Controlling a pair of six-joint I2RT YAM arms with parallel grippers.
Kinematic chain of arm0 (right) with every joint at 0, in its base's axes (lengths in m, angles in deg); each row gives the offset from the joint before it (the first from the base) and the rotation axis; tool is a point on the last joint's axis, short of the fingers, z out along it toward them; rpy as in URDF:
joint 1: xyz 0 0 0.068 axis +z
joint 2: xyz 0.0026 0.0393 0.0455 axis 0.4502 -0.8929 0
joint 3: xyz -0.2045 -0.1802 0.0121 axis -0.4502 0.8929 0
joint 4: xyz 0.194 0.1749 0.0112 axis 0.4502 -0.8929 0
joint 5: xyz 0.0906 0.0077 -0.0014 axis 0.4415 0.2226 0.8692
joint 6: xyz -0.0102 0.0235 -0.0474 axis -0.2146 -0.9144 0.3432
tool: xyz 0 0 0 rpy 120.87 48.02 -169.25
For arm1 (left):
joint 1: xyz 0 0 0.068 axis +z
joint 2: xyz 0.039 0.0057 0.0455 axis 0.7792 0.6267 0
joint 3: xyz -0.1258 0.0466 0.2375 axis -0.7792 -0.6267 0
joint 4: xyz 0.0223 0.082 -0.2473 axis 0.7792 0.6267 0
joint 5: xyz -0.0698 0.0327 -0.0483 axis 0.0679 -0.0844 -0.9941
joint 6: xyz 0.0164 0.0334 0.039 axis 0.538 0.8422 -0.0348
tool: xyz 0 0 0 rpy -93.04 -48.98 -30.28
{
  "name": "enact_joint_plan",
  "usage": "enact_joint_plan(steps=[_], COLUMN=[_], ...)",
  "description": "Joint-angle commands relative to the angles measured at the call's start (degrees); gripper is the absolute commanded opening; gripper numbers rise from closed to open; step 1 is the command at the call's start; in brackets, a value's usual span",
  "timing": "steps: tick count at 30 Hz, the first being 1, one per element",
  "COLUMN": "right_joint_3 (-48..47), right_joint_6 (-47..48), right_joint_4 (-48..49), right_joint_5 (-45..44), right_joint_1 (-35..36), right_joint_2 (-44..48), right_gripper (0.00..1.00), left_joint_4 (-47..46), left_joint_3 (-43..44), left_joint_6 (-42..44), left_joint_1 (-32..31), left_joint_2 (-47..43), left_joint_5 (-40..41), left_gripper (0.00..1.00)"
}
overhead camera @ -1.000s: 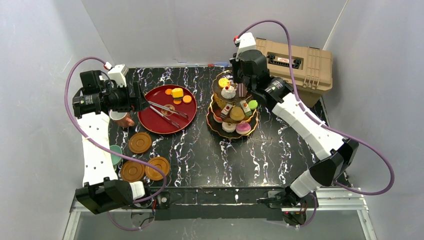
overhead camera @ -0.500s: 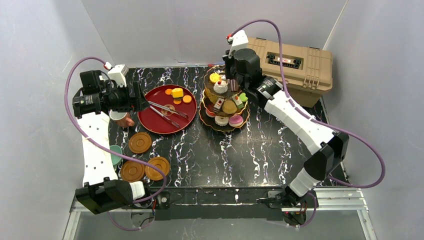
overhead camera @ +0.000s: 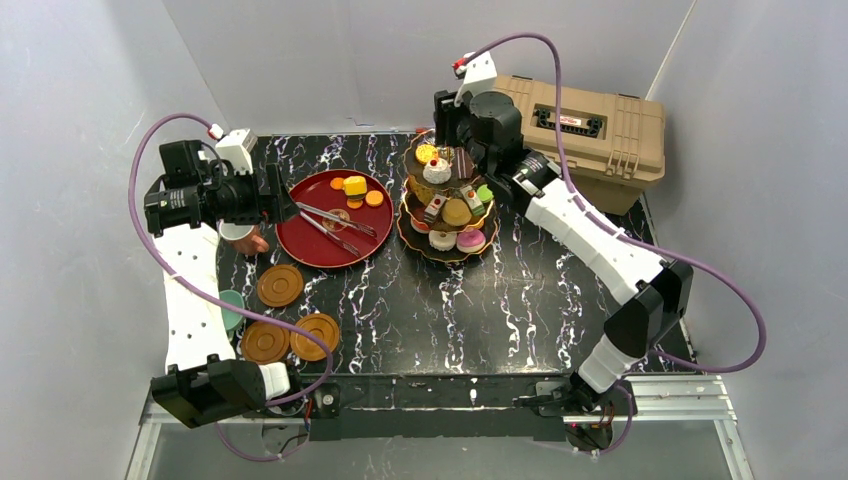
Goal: Serve the afternoon tea
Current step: Move the desert table to the center of the board, then move the coaster to the center of the board.
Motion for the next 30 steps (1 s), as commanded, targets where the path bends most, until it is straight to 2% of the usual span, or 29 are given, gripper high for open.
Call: enact_joint_plan(steps=[1, 6, 7, 11, 14, 16, 20, 24, 30], right_joint_3=[-1.5, -5.2, -6.2, -7.7, -3.6, 1.2, 11.2, 20.5, 23.7], right_joint_6=[0.6, 8.5, 9.7, 12.0, 7.9, 2.8, -7.3, -10.9, -13.6], right_joint_4=[3.9, 0.4, -1.1, -7.7, -11.3, -11.8, -8.8, 0.2, 11.5], right_joint_5=[0.5, -5.3, -6.1, -9.8, -8.4, -4.6, 3.5, 6.8, 10.9], right_joint_1=[0.4, 8.1, 10.5, 21.9, 29.3, 32.3, 34.5, 34.6, 35.1], right_joint_2=[4.3, 6.1, 6.0, 5.9, 6.6, 6.7, 4.3, 0.1, -9.2], right_gripper=[0.66, 0.96, 0.98, 0.98, 0.98, 0.98, 0.98, 0.98, 0.96], left_joint_4=[3.1, 4.0, 4.3, 5.3, 8.5, 10.6, 12.2, 12.7, 16.3], left_joint_3=[3.7, 5.9, 6.5, 9.4, 14.1, 16.7, 15.6, 9.6, 5.1], left_joint_6=[1.4, 1.1, 0.9, 0.2, 1.2, 2.4, 6.0, 11.1, 21.5], left_joint_1=[-0.2, 0.3, 0.4, 2.1, 5.4, 7.6, 9.2, 10.4, 17.9], left_joint_2=[0.2, 2.0, 2.4, 3.5, 5.7, 7.3, 6.9, 4.4, 5.0], left_joint_5=[0.0, 0.2, 0.1, -0.2, -2.3, -3.3, -2.8, -1.6, -3.9], left_gripper=[0.89, 0.89, 0.89, 0.92, 0.93, 0.94, 0.94, 0.94, 0.95])
